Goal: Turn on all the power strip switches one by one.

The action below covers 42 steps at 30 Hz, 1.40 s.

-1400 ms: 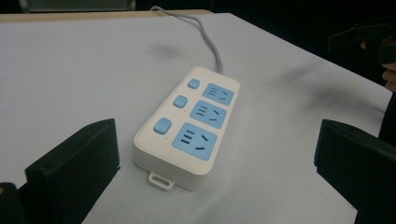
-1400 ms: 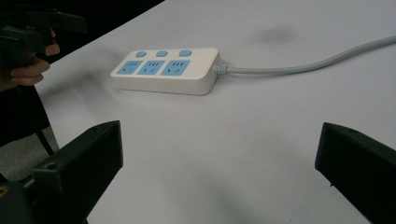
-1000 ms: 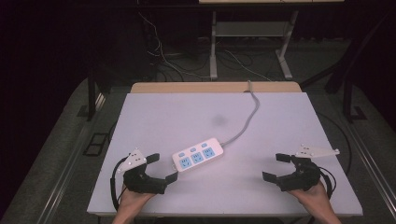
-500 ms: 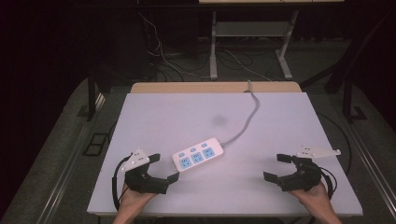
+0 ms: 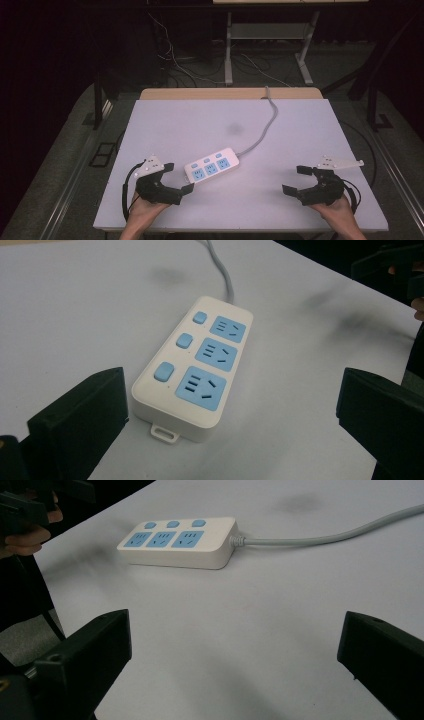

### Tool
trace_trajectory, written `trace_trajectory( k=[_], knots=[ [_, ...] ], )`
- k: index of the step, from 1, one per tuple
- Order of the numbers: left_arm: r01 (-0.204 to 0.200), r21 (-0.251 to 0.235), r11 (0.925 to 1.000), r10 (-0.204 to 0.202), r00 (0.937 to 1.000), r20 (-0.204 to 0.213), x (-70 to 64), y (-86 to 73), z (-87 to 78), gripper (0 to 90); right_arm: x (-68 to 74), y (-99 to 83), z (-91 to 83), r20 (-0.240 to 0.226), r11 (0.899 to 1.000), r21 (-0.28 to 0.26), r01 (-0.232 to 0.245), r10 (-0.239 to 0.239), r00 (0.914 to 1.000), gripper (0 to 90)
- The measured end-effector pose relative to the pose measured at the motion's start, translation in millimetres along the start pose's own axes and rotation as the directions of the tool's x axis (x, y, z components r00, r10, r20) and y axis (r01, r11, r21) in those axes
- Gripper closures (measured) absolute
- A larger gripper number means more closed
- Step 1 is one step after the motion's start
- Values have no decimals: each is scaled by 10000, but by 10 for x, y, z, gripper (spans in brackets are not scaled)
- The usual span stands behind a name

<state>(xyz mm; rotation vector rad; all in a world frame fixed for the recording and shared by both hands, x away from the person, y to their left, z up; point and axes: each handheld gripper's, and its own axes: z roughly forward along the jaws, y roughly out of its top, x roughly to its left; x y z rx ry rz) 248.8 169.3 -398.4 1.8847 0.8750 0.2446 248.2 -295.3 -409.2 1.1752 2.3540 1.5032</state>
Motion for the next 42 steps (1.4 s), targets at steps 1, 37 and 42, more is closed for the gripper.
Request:
trace_trajectory(
  k=[1, 37, 42],
  knots=[
    [-8, 59, 10000, 8, 10000, 25, -1, 18, 5, 0, -1, 1, -1, 17, 10000, 3, -10, 10, 10000, 9],
    [-342, 1413, 9894, 293, 9989, 372, 291, 430, 129, 0, -29, -17, -44, 226, 10000, 12, -41, 41, 9997, 9],
    [-404, 1627, 9858, 347, 9987, 378, 331, 470, 170, 0, -51, -21, -67, 269, 9999, -35, -114, 115, 9996, 9]
  ],
)
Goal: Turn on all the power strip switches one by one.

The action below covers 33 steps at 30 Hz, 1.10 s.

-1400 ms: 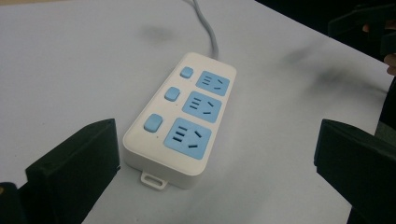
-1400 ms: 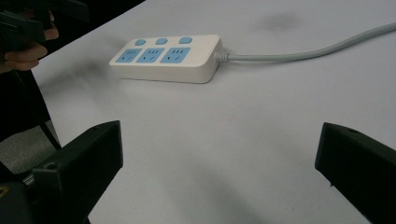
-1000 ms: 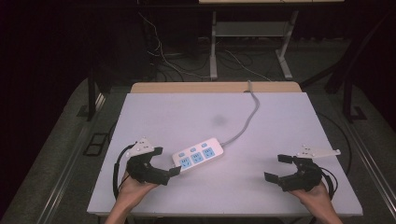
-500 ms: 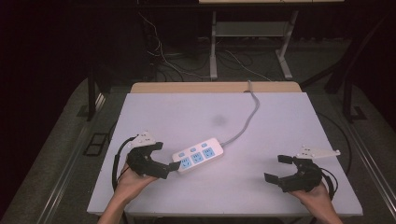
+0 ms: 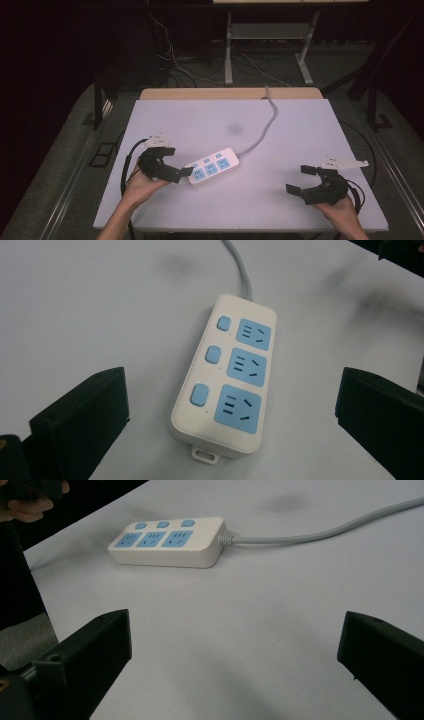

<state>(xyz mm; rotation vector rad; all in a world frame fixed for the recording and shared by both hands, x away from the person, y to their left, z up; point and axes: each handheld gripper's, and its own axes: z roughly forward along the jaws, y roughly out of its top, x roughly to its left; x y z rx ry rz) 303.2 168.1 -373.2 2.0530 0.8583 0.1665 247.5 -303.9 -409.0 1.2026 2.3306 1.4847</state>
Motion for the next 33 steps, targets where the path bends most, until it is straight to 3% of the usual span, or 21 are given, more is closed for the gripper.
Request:
trace_trajectory(
  k=[9, 17, 21, 27, 31, 33],
  knots=[
    [-401, 554, 9977, 401, 9992, 12, 23, 147, 42, 0, 7, -3, 17, -44, 9999, 93, 44, -43, 10000, 9],
    [-949, 1087, 9895, 940, 9955, 131, 32, 276, 107, 31, 9, -1, 14, -64, 9999, 88, 72, -71, 10000, 9],
    [-1109, 1234, 9861, 1126, 9936, -62, 63, 301, 133, 132, 4, -3, 10, -4, 10000, 56, 49, -49, 10000, 9],
    [-1090, 1413, 9839, 1117, 9937, -116, 106, 318, 181, 253, -2, -4, 8, 29, 10000, 29, 16, -16, 10000, 9],
    [-1084, 1520, 9824, 1116, 9937, -125, 146, 306, 218, 400, -2, -6, 10, 26, 10000, 42, 20, -20, 10000, 9],
    [-1065, 1543, 9823, 1088, 9940, -68, 162, 303, 233, 431, -4, -6, 10, 25, 10000, 43, 19, -19, 10000, 9]
  ],
)
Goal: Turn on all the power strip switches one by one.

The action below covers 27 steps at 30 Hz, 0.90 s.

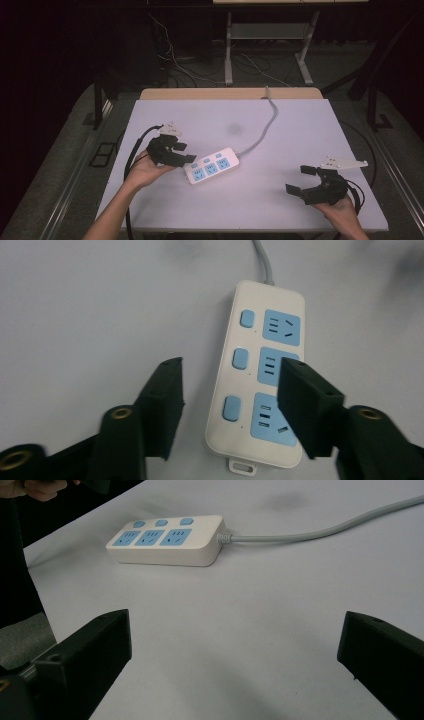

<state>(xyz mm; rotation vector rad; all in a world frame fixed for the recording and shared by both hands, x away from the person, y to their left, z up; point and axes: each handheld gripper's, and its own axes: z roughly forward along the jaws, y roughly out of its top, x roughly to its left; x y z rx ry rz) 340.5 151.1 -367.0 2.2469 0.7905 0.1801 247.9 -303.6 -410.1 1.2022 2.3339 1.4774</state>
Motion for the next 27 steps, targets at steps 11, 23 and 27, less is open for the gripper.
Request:
trace_trajectory(
  k=[11, 23, 27],
  knots=[
    [78, -36, 10000, -77, 9993, 364, 58, -6, 29, 756, -13, -4, -3, 25, 10000, -8, -41, 41, 10000, 9],
    [75, 294, 9995, -97, 9971, 757, 114, -22, 116, 893, -15, -5, -1, 22, 10000, 10, -18, 18, 10000, 9],
    [89, 407, 9991, -121, 9969, 781, 122, -43, 168, 894, -14, -4, -1, 22, 10000, 12, -11, 11, 10000, 10]
  ],
)
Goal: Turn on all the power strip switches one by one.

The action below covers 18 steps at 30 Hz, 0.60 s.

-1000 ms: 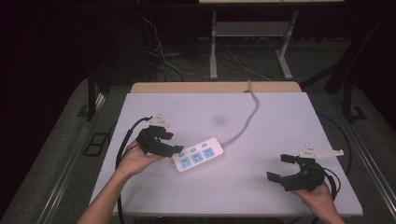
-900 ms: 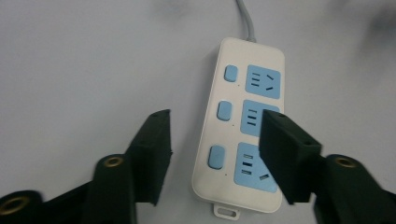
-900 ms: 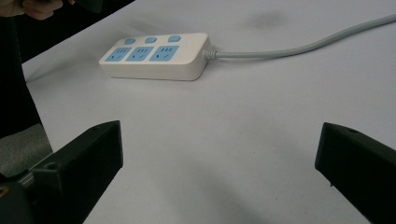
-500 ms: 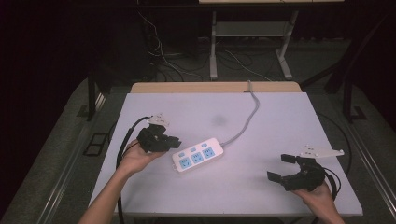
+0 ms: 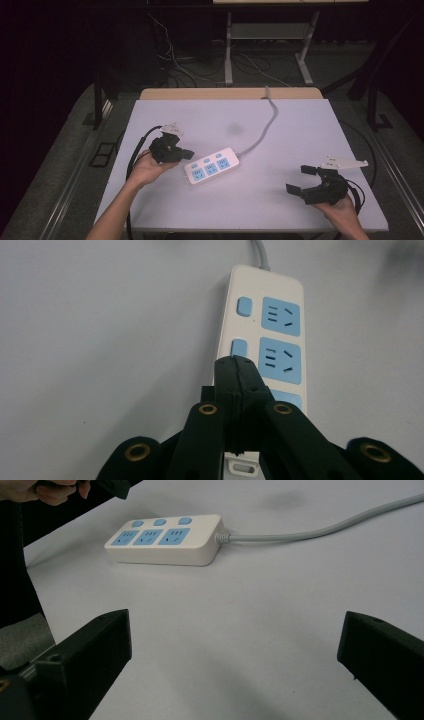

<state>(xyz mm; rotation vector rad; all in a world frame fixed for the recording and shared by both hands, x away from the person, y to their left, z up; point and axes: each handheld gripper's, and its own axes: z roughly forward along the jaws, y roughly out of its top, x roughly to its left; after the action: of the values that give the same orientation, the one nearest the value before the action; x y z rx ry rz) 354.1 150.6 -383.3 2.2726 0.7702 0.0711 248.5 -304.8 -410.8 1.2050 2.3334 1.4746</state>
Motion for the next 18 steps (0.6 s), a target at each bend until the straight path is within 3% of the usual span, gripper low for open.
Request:
trace_trajectory(
  k=[18],
  knots=[
    [109, 320, 9994, -116, 9997, 216, 16, -111, 182, 894, 4, -5, 8, -27, 10000, 76, 32, -32, 10000, 9]
  ],
)
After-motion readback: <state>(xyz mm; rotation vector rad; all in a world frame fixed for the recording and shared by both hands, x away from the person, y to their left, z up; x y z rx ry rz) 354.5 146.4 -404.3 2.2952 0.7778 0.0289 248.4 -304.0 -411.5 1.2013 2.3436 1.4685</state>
